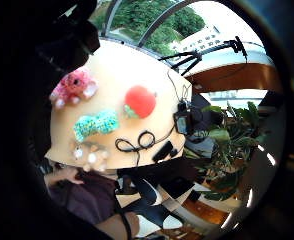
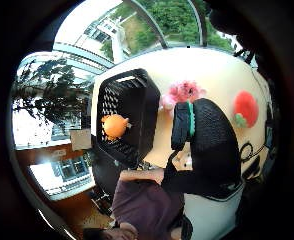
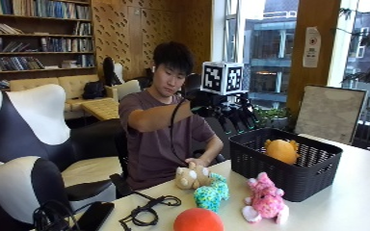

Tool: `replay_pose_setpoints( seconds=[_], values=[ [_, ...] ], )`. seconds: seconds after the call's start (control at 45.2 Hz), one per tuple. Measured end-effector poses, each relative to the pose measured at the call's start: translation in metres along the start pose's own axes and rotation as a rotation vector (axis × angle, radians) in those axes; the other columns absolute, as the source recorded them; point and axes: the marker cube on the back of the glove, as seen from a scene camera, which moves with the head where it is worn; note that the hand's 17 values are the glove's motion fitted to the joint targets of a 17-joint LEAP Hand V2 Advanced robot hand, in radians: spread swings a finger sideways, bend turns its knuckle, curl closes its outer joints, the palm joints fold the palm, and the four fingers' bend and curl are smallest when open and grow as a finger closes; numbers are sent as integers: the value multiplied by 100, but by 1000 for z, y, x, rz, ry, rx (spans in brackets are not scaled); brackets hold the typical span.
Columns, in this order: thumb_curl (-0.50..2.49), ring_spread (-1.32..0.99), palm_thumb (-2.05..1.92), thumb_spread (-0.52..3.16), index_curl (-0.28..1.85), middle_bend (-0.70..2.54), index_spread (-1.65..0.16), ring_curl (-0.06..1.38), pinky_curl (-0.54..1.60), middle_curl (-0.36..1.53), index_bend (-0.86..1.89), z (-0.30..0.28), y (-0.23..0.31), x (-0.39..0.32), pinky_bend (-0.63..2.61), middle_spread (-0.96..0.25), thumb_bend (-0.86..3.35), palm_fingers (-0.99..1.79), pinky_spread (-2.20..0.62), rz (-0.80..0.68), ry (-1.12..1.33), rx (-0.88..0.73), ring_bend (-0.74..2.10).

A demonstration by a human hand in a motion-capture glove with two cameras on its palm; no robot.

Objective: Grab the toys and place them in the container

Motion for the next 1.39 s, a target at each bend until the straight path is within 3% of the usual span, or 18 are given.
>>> replay_pose_setpoints(
  seconds=[0.354,0.53,0.553,0.597,0.774,0.884,1.039,1.083,1.216,1.392],
  values=[
    [19,-7,-4,147,16,16,-25,18,35,20,11,0,-17,101,94,-9,8,-17,-2,179,2,-18,49],
    [21,-1,-3,139,16,13,-26,17,36,20,8,69,-39,147,99,-6,1,-26,2,247,-56,-105,39],
    [22,0,-3,138,17,-4,-26,18,38,17,13,79,-40,149,103,-4,0,-34,2,252,-65,-116,42],
    [22,1,-2,137,16,10,-27,17,37,19,8,104,-42,153,101,-5,-1,-29,3,259,-89,-146,38],
    [25,4,1,130,15,9,-27,18,38,18,7,209,-37,159,106,-1,-1,-29,5,307,-169,-394,33],
    [27,6,4,126,14,7,-27,19,39,16,6,236,-51,171,114,2,0,-29,6,330,-86,-300,32],
    [36,-4,32,129,11,24,-28,29,38,19,8,230,-57,172,116,1,13,21,-7,315,-76,-70,76],
    [41,-14,47,128,12,39,-28,32,36,23,17,225,-56,169,114,-7,21,69,-17,301,-88,-30,93],
    [52,-28,65,103,18,60,-32,40,36,31,31,193,-51,161,107,-18,24,92,-26,270,-143,4,105],
    [63,-39,72,77,26,84,-38,49,40,43,47,80,-38,135,103,-28,25,97,-31,196,-160,84,114]
  ],
)
